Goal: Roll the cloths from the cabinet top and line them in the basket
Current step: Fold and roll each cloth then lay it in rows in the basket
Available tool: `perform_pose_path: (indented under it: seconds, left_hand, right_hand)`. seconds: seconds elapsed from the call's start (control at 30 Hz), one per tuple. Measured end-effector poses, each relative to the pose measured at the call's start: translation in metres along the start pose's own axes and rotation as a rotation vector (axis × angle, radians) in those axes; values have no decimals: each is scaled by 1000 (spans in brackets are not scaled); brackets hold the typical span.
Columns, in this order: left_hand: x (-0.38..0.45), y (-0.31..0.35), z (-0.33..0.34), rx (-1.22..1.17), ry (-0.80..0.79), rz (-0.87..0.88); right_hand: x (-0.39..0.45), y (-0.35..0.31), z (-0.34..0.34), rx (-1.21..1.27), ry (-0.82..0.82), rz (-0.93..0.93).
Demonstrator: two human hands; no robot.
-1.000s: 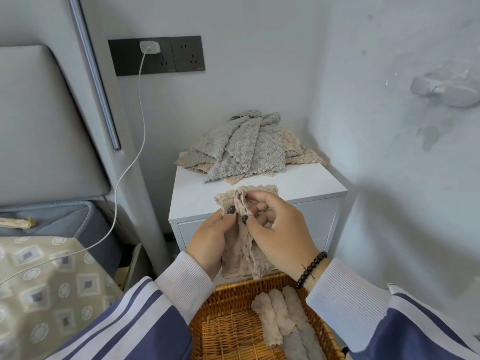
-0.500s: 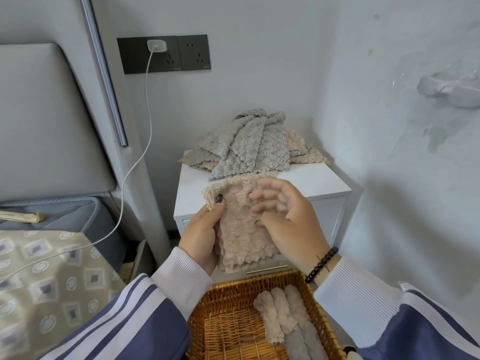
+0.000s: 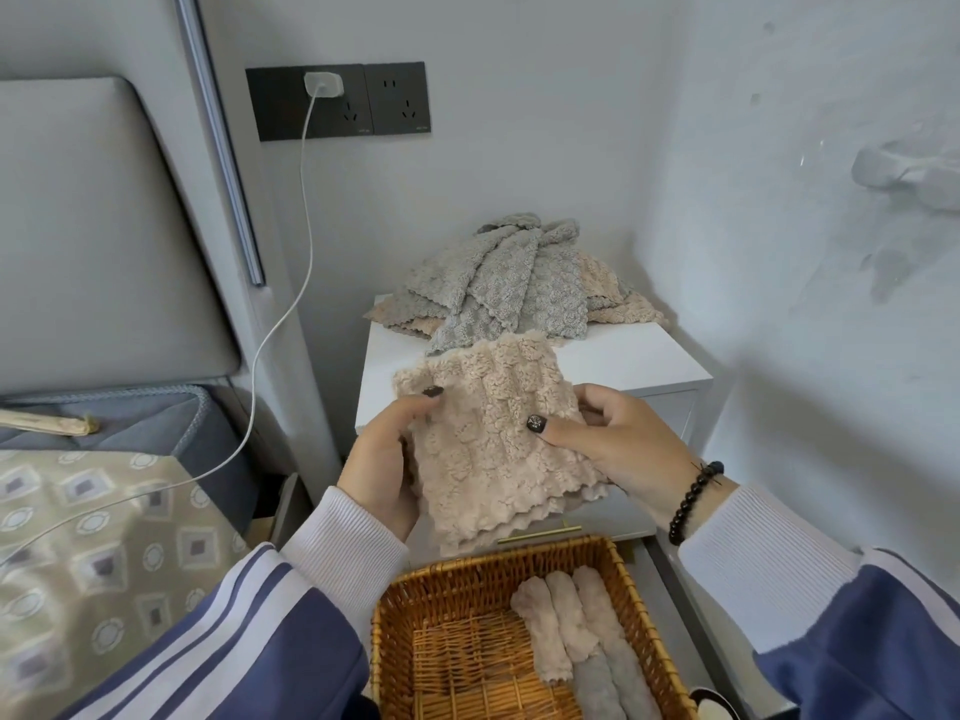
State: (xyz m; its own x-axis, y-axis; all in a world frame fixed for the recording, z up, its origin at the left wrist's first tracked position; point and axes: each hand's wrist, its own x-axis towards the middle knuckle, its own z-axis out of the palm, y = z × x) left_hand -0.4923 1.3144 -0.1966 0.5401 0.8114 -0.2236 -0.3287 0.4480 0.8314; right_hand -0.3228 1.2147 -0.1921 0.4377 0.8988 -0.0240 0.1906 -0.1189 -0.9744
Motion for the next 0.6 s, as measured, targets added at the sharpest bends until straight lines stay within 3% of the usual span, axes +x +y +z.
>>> perform_pose_path:
  seconds: [0.13, 0.3, 0.4, 0.47, 0.6]
  left_hand:
    - [6, 7, -7, 280, 15, 79]
    - [3, 9, -12, 598, -247, -70]
    - [-1, -2, -10, 747, -356, -187]
    - [-2, -10, -8, 713, -352, -185]
    - [-1, -10, -4, 503, -324, -116]
  right_hand:
    - [-5, -7, -11, -269, -24, -77]
    - [-10, -9, -21, -375, -99, -72]
    - [-12, -6, -25, -332, -132, -46]
    - [-14, -5, -26, -285, -106, -48]
    - [-17, -2, -25, 195, -30, 23]
